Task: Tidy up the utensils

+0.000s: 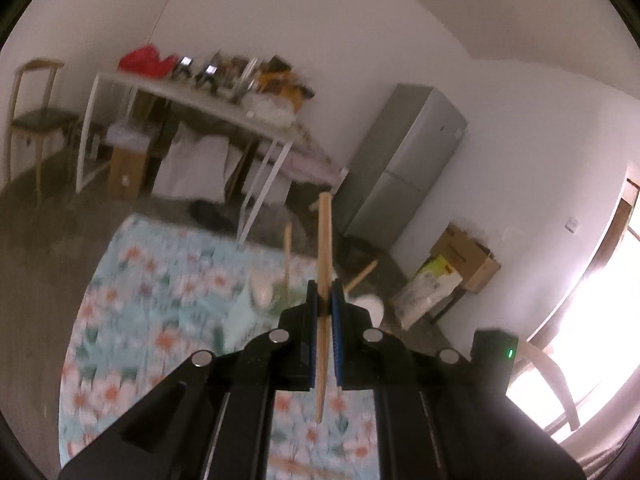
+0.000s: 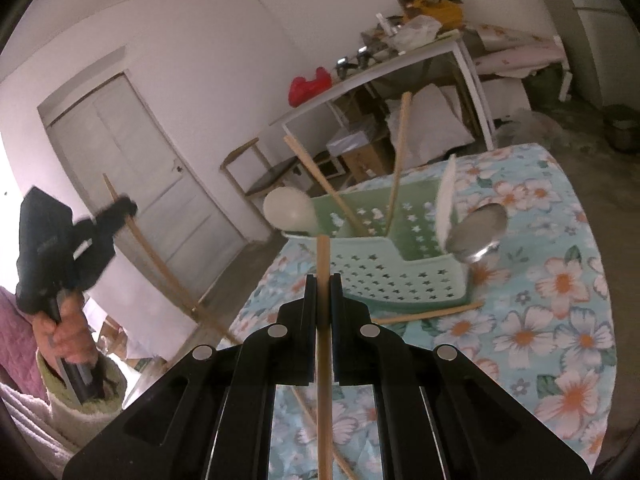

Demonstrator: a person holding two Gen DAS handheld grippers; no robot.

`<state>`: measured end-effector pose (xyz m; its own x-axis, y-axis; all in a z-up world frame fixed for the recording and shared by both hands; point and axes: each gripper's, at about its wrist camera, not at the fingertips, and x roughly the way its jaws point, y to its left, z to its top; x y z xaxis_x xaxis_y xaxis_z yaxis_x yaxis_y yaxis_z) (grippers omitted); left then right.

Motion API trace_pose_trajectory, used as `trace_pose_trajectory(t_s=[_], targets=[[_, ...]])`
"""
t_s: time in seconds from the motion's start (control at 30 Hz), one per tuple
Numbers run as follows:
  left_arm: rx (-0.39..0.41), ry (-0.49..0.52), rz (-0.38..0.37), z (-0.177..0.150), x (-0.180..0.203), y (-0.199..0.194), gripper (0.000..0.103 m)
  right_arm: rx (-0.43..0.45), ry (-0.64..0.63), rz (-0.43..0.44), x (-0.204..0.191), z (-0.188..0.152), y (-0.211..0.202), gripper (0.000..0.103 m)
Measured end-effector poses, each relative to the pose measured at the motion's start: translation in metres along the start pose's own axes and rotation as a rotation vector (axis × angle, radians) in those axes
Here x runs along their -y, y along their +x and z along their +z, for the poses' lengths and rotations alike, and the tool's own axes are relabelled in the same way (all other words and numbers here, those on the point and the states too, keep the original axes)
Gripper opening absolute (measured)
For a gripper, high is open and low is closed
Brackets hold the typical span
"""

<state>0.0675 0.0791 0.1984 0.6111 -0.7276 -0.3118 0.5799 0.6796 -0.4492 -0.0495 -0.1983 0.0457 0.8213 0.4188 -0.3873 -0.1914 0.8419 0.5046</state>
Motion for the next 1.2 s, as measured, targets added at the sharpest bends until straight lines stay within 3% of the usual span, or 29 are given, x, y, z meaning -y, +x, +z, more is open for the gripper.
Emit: trace_pose_trajectory(t_s=[0.2, 0.47, 0.8, 1.03, 1.1, 1.17, 1.2], targets=[[0.08, 0.074, -0.017, 0.026, 0.017, 0.021, 0.006, 0.007, 0.013, -0.024, 0.007, 0.002, -0.004, 0.005], [0.179, 0.176, 0.037, 0.045, 0.03, 0.056, 0.006, -0.005, 0.015, -0.029, 0.009, 0.004, 0.003, 0.005], [0.123, 0.256, 0.116, 0.02, 0.027, 0.12, 0.006, -0.018, 0.023, -0.038, 0.014, 0.005, 0.009, 0.005], [0.063, 0.254, 0.135, 0.0, 0.016, 0.143, 0.006, -0.025, 0.031, -0.04, 0.014, 0.003, 0.011, 0.005], [0.052, 0.246, 0.135, -0.002, 0.012, 0.144, 0.011, -0.027, 0.032, -0.043, 0.014, 0.003, 0.011, 0.005], [0.055, 0.239, 0.139, -0.003, 0.01, 0.141, 0.029, -0.025, 0.033, -0.045, 0.014, 0.003, 0.01, 0.005], [0.056, 0.234, 0.141, -0.004, 0.01, 0.138, 0.032, -0.024, 0.033, -0.045, 0.014, 0.003, 0.01, 0.005]])
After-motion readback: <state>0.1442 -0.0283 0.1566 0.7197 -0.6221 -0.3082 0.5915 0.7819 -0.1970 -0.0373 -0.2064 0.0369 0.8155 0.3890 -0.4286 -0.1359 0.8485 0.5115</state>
